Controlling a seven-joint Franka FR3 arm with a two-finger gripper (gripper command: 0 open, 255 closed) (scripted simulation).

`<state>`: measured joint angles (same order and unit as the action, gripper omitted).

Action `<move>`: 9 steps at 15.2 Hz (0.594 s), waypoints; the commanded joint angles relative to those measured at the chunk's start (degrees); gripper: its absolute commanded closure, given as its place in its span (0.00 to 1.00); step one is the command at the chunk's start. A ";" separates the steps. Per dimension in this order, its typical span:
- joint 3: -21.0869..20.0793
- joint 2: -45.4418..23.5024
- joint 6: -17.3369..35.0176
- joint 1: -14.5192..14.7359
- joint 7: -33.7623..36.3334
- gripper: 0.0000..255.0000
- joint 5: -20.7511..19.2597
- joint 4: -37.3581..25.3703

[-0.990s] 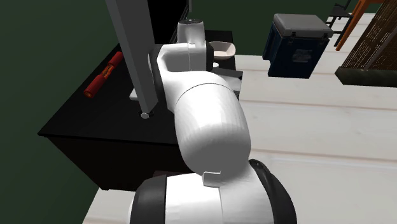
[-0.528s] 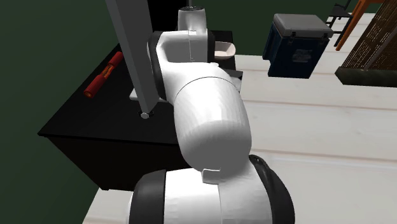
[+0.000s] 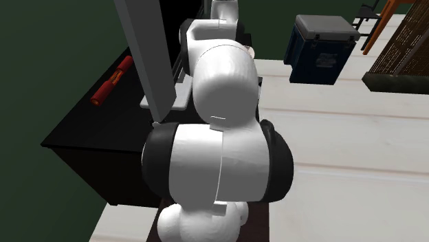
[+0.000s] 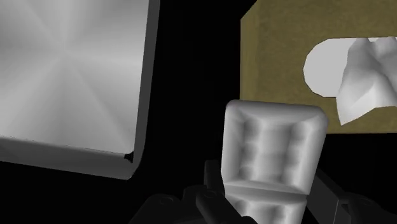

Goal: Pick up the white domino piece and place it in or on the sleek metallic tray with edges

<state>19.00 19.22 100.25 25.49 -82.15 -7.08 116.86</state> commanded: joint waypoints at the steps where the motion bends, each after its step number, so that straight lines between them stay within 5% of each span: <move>1: 1.75 -4.37 -0.03 -0.10 -2.40 1.00 0.96 -4.41; 9: 7.32 -23.93 -2.58 -2.72 -12.22 1.00 8.64 -25.26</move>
<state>25.80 -1.71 98.21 23.25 -93.18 0.21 94.82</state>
